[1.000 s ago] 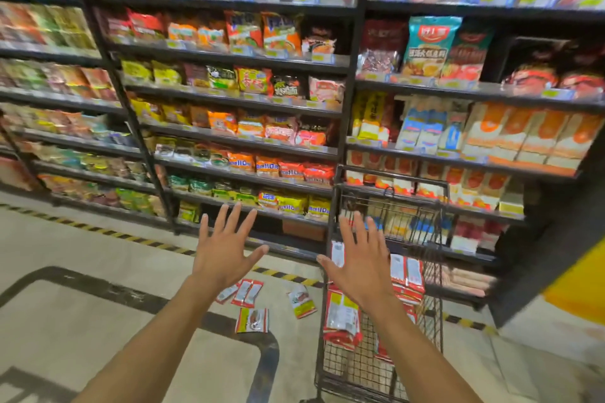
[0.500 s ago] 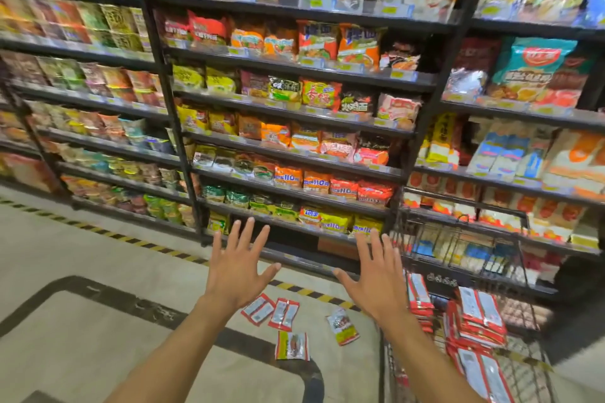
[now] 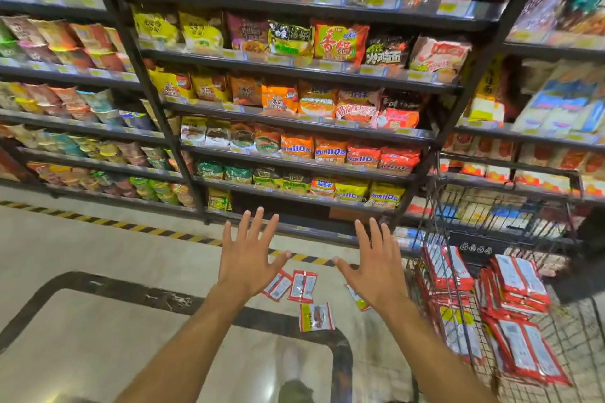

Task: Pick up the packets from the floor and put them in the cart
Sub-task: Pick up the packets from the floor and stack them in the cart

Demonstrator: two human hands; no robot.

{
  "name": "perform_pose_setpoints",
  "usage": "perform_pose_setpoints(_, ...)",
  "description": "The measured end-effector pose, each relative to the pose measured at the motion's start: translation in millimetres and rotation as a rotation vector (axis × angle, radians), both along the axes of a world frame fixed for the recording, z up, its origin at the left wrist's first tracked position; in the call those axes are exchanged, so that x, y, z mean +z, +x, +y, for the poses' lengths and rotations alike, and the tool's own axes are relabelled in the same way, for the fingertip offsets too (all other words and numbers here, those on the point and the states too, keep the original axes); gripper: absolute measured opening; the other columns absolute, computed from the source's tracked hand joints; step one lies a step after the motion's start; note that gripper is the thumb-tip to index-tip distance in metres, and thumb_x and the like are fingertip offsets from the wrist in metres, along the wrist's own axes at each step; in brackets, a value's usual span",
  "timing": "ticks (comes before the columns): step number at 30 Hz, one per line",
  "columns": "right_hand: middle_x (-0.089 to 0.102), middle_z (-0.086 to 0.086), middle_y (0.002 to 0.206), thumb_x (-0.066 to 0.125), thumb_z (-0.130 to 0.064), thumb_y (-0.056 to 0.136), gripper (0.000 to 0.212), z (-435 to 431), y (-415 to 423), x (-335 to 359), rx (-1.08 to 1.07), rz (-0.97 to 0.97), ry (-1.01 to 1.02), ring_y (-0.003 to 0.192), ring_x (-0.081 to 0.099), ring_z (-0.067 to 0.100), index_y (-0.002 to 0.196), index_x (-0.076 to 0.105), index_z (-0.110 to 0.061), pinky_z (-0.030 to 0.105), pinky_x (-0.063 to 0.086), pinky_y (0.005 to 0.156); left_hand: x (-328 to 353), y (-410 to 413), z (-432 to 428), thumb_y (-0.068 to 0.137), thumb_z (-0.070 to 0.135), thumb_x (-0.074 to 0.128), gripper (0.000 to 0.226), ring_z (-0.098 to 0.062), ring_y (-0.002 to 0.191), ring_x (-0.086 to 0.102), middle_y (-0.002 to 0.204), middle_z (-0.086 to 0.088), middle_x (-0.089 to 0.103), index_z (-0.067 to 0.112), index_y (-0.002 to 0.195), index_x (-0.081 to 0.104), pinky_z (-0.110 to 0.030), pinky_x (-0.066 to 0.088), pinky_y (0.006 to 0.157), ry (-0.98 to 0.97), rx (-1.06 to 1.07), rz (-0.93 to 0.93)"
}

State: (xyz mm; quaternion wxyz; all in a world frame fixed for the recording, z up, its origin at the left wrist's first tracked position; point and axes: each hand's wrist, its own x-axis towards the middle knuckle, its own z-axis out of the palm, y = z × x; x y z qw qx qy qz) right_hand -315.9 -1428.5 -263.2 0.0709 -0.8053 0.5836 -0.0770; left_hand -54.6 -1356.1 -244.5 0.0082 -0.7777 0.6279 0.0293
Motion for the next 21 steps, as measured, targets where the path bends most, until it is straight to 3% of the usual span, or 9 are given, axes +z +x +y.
perform_pose_setpoints(5,0.004,0.004,0.176,0.03,-0.086,0.09,0.095,-71.0,39.8,-61.2,-0.055,-0.05,0.071,0.163,0.001,0.031,0.167,0.009,-0.034,0.05,0.006,0.13,-44.6,30.6,-84.9,0.081,0.089,-0.003,0.095,-0.03,0.162,-0.006,0.175,0.0,-0.011,0.042,0.164,-0.007,-0.063,0.001,0.127,0.083,-0.029,-0.005)
perform_pose_setpoints(8,0.029,0.013,0.17,0.046,-0.079,0.09,0.092,-120.6,62.9,-111.1,-0.047,-0.094,0.082,0.155,0.029,0.041,0.162,0.036,-0.023,0.059,0.031,0.123,-78.4,53.0,-141.4,0.075,0.091,-0.019,0.103,-0.029,0.162,-0.007,0.174,0.0,-0.015,0.041,0.164,-0.005,-0.063,0.0,0.127,0.117,-0.057,-0.018)
perform_pose_setpoints(10,0.037,0.017,0.166,0.045,-0.073,0.091,0.086,-152.4,76.1,-150.0,-0.051,-0.105,0.085,0.152,0.036,0.043,0.157,0.044,-0.018,0.062,0.037,0.118,-107.8,68.7,-181.7,0.08,0.09,-0.008,0.1,-0.028,0.162,-0.003,0.175,0.0,-0.011,0.04,0.165,0.003,-0.061,0.003,0.127,0.129,-0.077,-0.01)
perform_pose_setpoints(13,0.038,0.017,0.165,0.045,-0.069,0.092,0.084,-195.1,91.9,-209.6,-0.061,-0.124,0.107,0.154,0.03,0.039,0.157,0.045,-0.016,0.061,0.032,0.121,-172.2,87.5,-234.4,0.088,0.083,0.011,0.09,-0.029,0.162,0.009,0.176,-0.002,0.005,0.037,0.165,0.016,-0.063,0.01,0.126,0.183,-0.13,0.006)
perform_pose_setpoints(16,0.042,0.019,0.162,0.047,-0.07,0.089,0.086,-235.3,102.0,-277.5,-0.08,-0.102,0.101,0.151,0.028,0.037,0.156,0.045,-0.016,0.06,0.035,0.117,-252.0,98.9,-279.8,0.091,0.079,0.023,0.085,-0.031,0.158,0.025,0.173,-0.005,0.022,0.033,0.163,0.028,-0.063,0.02,0.123,0.189,-0.183,0.006)
perform_pose_setpoints(21,0.038,0.021,0.164,0.042,-0.07,0.091,0.088,-267.2,114.1,-416.4,-0.148,-0.086,0.227,0.151,0.036,0.044,0.157,0.042,-0.013,0.062,0.036,0.119,-411.7,110.1,-319.7,0.091,0.071,0.038,0.083,-0.033,0.156,0.03,0.17,-0.008,0.03,0.028,0.161,0.036,-0.064,0.027,0.12,0.241,-0.238,0.05)
